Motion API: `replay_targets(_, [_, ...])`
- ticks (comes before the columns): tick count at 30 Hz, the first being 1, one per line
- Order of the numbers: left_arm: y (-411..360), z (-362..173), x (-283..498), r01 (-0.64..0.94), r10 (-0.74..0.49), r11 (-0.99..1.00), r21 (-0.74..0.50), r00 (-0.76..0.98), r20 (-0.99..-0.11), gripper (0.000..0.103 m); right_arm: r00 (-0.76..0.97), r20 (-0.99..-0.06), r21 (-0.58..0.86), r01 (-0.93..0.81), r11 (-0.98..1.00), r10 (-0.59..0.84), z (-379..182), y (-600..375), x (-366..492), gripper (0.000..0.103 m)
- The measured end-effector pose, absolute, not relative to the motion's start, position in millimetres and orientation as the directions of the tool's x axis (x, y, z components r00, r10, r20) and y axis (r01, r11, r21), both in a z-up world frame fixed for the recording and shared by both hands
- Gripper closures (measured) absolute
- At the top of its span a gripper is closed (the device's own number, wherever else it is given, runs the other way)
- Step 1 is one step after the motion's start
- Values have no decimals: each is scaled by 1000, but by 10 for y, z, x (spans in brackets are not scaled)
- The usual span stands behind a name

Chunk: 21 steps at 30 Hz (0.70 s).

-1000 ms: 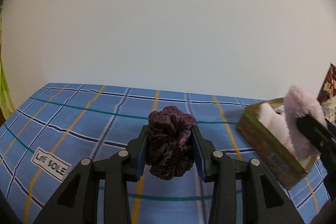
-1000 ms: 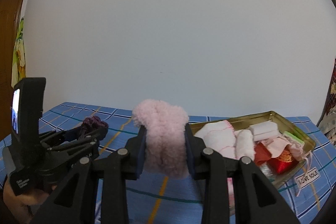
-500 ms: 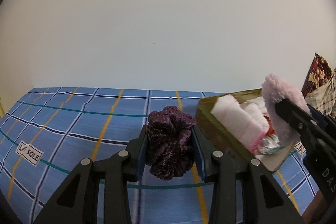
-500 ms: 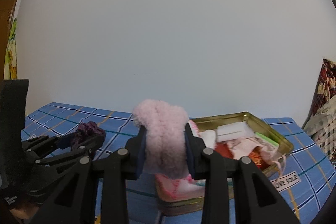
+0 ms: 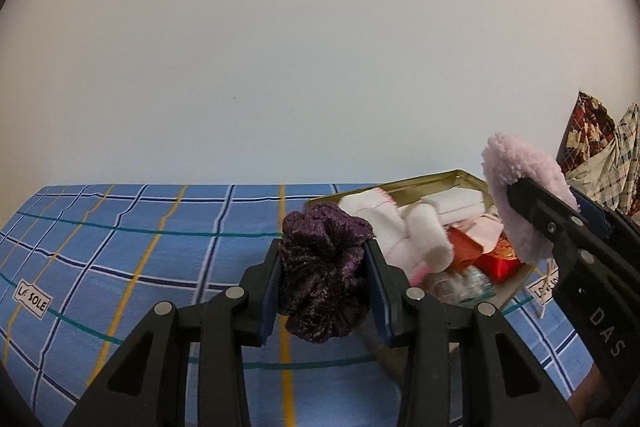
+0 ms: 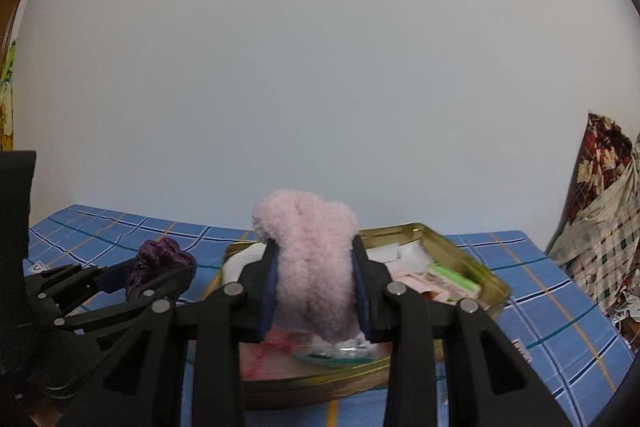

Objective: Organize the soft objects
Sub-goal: 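Lift and carry the scrunchie and pink puff over the tin with both tools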

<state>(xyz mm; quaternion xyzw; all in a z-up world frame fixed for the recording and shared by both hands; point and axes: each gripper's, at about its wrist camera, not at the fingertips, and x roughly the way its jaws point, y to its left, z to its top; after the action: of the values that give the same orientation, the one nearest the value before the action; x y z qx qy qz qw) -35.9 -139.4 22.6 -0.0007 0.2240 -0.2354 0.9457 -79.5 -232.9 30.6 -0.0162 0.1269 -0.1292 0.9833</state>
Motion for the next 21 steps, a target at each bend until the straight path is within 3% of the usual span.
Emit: replay_targets(21, [-2102, 255, -424, 516, -511, 849, -115, 744, -430, 62, 869, -213, -119, 431, 894, -447, 368, -3131, -700, 70])
